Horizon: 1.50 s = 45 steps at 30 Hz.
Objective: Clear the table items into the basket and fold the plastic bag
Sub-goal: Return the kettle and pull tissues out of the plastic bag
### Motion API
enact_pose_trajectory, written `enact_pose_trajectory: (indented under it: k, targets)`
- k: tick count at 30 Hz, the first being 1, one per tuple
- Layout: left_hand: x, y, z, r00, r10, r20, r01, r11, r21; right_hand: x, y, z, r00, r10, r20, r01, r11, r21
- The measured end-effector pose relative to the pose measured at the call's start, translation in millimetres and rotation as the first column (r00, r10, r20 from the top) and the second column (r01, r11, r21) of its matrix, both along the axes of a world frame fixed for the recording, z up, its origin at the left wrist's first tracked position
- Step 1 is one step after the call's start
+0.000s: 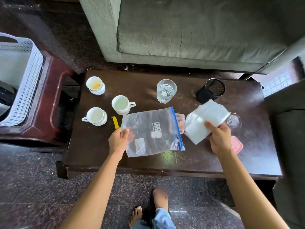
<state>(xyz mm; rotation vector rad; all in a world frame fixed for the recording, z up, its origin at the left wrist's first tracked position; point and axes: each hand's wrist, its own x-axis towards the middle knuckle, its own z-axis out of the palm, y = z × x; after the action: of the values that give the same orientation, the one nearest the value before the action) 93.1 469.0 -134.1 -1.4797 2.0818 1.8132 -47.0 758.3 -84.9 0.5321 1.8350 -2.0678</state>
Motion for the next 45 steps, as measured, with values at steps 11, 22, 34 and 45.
enact_pose_trajectory:
  k: [11,22,34,45]
  targets:
    - [-28.6,35.6,31.2,0.984,-0.124,0.127,0.177,0.683,-0.709,0.9,-58.1,31.3,0.945,0.325,-0.032,-0.327,0.941,-0.093]
    - [-63.4,49.7,75.1,0.984,-0.012,-0.177,0.114,0.806,0.581,-2.7,-91.6,12.4,0.832,0.554,-0.006,-0.554,0.832,0.015]
    - [-65.6,59.6,80.7,0.949,0.098,-0.299,0.088,0.829,0.552,30.2,-107.9,13.8,0.640,0.734,-0.228,-0.545,0.642,0.539]
    - [-69.9,62.6,78.7,0.957,0.100,-0.271,0.074,0.821,0.566,25.9,-101.4,17.6,0.836,0.524,-0.164,-0.513,0.852,0.104]
